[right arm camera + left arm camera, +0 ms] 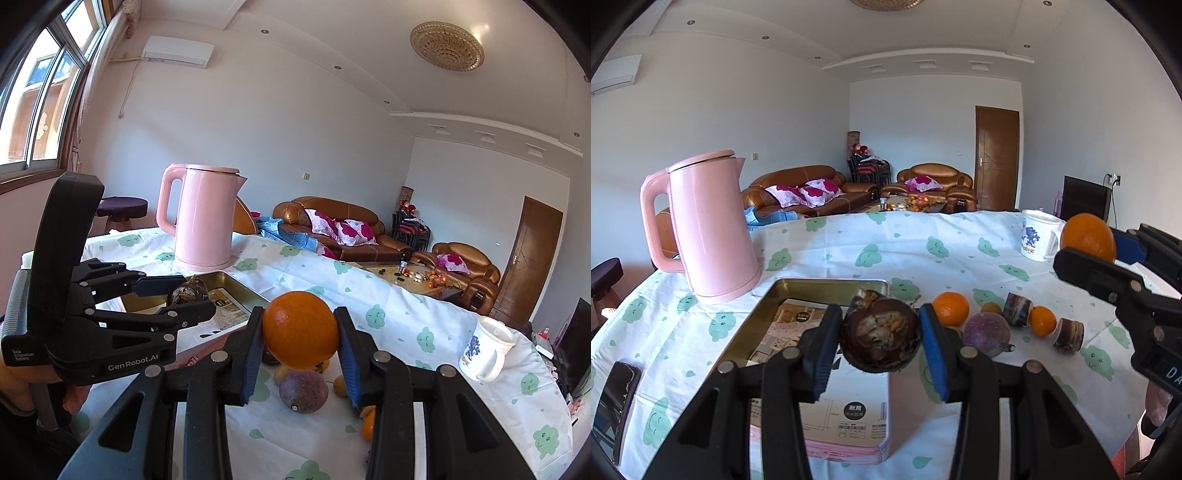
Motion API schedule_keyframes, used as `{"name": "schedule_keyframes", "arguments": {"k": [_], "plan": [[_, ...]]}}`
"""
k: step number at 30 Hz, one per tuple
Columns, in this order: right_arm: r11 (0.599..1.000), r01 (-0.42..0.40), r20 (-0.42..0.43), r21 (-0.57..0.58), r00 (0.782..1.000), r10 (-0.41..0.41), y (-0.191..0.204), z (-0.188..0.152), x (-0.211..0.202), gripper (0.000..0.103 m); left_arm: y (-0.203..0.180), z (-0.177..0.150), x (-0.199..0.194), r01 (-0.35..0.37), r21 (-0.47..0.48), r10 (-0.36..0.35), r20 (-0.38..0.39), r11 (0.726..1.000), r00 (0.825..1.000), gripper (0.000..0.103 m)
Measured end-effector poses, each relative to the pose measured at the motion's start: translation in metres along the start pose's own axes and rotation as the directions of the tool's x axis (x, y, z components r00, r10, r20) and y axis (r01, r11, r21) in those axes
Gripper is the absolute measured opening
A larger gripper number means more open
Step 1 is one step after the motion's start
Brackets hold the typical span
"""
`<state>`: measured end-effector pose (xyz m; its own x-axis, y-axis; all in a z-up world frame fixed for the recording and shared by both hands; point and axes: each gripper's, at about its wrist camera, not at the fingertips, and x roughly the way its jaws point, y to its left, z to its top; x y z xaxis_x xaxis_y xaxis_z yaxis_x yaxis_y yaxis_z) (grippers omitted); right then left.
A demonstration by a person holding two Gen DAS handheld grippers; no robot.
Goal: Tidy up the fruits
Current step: 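Carry the orange with the right tool while the left tool carries the mangosteen toward the tin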
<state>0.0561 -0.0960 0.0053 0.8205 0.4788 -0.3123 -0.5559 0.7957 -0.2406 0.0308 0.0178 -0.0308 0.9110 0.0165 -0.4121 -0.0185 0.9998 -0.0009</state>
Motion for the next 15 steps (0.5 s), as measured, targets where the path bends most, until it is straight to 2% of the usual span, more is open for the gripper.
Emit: {"name": "schedule_keyframes", "arguments": {"k": [15], "plan": [[0.997,-0.054,-0.004,-0.052,0.999,0.054,0.015,0.027,0.032,0.039,0.036,0.0,0.012,-0.071,-0.029,0.07,-0.024,0.997,0.997,0.045]]}}
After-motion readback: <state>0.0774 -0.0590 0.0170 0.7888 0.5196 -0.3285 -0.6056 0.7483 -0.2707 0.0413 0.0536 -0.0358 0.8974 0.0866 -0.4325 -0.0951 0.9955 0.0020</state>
